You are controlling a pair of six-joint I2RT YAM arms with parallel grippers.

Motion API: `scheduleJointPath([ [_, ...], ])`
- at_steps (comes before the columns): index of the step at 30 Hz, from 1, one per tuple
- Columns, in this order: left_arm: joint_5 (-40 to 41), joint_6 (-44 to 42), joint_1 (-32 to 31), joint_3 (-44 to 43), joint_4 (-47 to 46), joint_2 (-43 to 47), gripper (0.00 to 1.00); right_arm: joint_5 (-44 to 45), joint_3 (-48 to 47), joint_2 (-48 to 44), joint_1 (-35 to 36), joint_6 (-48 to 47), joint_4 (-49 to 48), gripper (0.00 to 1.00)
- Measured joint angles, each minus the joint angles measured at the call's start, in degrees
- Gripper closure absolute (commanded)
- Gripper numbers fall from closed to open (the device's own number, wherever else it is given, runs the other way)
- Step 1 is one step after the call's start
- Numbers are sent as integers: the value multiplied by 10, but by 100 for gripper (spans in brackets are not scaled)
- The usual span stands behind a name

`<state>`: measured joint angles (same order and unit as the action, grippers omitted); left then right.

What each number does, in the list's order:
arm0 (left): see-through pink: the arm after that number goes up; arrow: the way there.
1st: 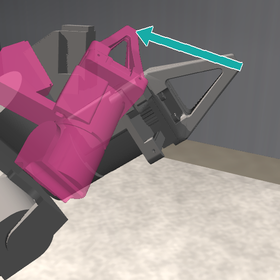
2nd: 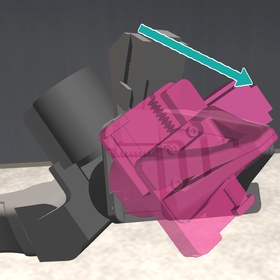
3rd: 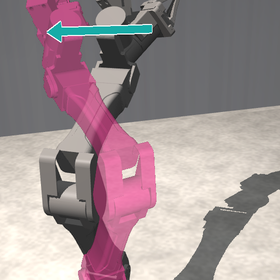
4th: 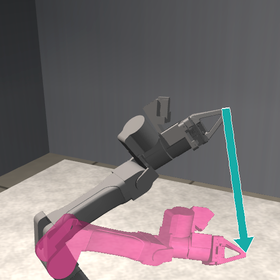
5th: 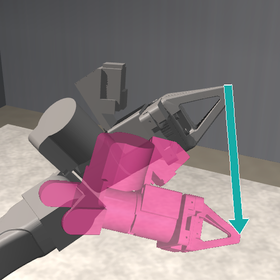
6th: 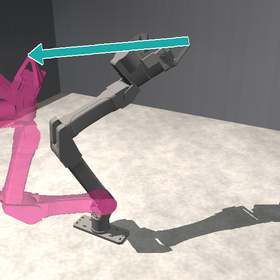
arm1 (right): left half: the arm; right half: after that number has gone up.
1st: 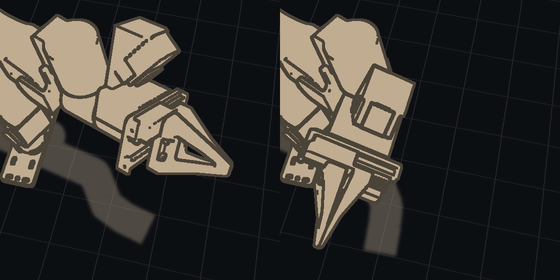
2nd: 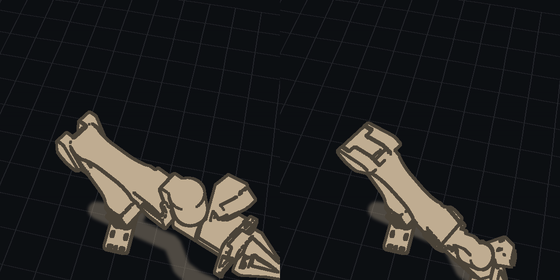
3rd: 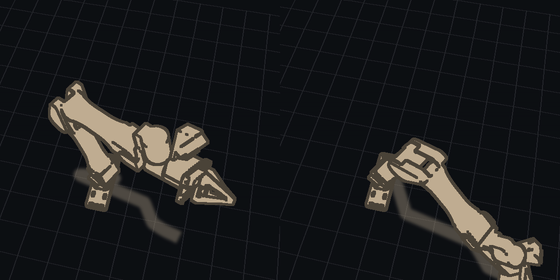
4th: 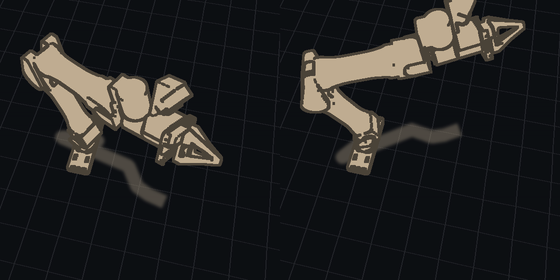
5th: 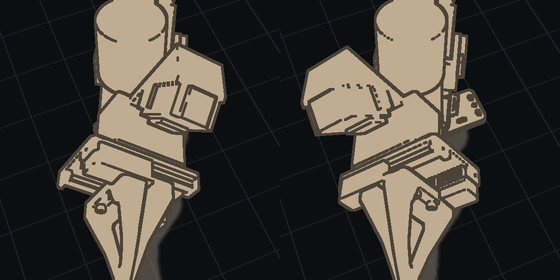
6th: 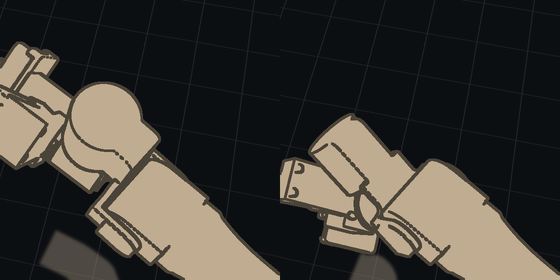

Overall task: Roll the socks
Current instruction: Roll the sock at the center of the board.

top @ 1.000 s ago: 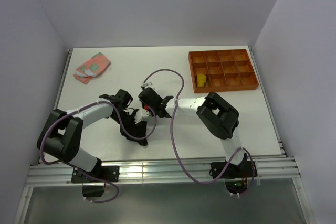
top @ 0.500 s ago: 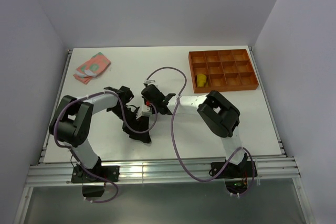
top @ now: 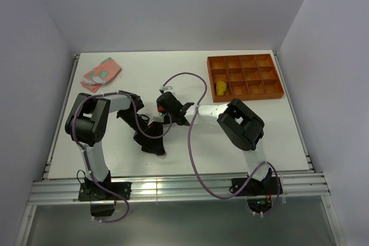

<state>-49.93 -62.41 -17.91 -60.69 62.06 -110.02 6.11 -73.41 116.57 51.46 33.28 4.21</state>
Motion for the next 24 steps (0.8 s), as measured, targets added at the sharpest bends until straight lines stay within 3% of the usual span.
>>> scheduleJointPath([
  [2, -7, -6, 0, -6, 3, -5, 100, 3, 9, -5, -3, 0, -17, 49],
  [8, -12, -6, -1, -7, -7, -5, 100, 19, 12, -10, -8, 3, -22, 43],
  [11, -15, 1, -1, -1, -15, -3, 100, 50, -7, -8, -10, 6, 24, 42],
  [17, -4, 104, 37, 26, -13, -7, 100, 113, -47, -2, -34, 23, 148, 41],
  [24, 3, 130, 38, 27, -14, -7, 100, 125, -4, -31, -48, 31, 141, 42],
])
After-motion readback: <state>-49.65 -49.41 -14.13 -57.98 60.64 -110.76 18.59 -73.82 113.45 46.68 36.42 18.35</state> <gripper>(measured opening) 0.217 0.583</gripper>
